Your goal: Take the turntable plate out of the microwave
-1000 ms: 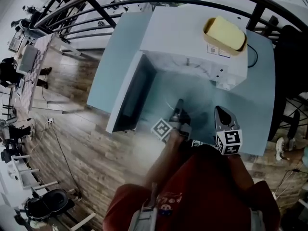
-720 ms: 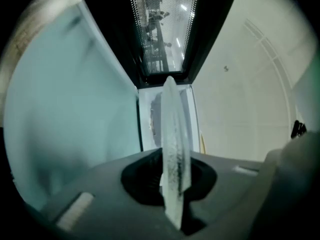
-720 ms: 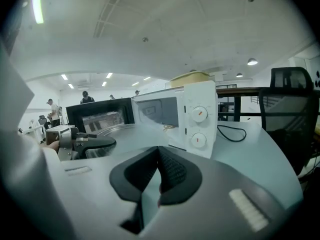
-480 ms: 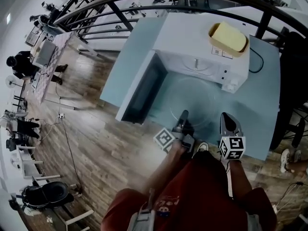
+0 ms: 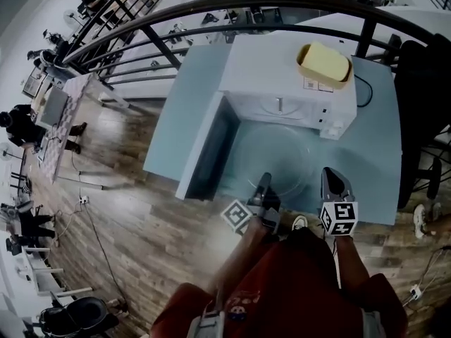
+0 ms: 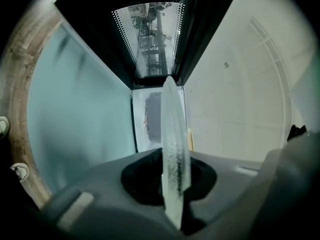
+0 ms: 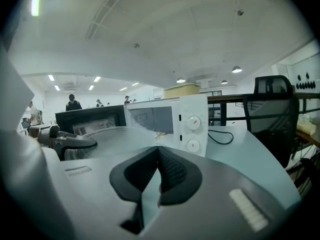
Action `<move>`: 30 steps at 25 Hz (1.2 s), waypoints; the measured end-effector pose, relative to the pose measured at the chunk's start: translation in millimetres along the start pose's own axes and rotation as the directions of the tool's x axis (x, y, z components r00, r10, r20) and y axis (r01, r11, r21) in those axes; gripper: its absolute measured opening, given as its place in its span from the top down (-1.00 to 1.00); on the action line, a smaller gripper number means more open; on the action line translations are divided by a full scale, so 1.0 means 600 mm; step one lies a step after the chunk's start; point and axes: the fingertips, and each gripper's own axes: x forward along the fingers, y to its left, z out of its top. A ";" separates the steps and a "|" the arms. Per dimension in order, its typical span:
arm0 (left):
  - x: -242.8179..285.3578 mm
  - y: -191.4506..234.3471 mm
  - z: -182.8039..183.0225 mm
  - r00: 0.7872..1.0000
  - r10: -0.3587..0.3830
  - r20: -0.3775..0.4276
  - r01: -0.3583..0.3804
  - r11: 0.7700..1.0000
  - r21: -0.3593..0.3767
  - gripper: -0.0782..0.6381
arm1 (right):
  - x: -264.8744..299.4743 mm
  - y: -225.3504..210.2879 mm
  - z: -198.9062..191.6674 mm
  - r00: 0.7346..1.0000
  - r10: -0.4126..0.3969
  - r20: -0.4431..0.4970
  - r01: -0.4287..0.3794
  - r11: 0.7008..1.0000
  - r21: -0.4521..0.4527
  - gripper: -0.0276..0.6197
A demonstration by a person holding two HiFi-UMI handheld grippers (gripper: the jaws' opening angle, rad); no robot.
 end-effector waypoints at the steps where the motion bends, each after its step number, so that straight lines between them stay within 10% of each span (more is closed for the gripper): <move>1: -0.001 -0.003 0.006 1.000 0.003 -0.013 -0.003 1.000 0.009 0.72 | 0.001 0.005 0.002 1.000 -0.008 0.003 0.008 1.000 0.001 0.92; 30: -0.008 -0.098 0.026 0.983 -0.045 -0.178 0.047 0.999 0.010 0.72 | -0.058 0.014 0.081 0.984 -0.138 0.111 0.139 0.990 -0.002 0.91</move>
